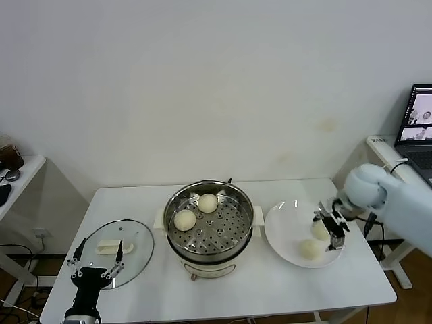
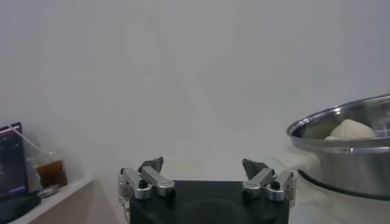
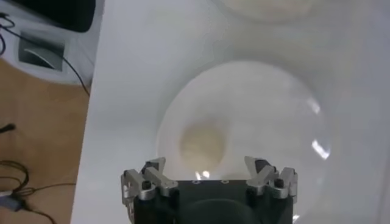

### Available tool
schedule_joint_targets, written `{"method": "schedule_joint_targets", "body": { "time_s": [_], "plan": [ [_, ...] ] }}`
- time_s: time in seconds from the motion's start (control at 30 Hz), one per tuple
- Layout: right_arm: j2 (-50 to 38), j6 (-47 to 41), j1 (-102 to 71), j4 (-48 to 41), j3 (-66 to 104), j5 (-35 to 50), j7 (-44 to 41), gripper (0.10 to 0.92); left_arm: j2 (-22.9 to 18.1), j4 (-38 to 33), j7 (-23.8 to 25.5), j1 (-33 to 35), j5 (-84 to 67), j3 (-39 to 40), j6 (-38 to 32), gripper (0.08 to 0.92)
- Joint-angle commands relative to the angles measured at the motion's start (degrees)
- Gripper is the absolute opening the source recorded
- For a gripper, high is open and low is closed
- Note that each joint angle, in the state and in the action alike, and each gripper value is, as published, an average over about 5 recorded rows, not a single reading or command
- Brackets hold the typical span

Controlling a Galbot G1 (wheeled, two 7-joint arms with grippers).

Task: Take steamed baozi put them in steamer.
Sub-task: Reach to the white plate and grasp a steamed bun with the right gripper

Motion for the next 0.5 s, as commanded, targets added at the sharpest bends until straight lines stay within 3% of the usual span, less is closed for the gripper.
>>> {"method": "schedule_joint_targets", "body": {
  "time_s": [0.03,0.5],
  "plan": [
    [4.40,4.86,-11.78,-7.64,8.35,-7.18,3.71,0.823,-0.04,0.09,0.00,0.27,-0.01,-0.42,-0.04,0.823],
    [11.87,4.17,-10.39,-12.24,6.36,-7.44,4.78,0.823,-0.14,0.78,0.01,-0.31,-0.11,-1.09,0.07,0.823]
  ]
}}
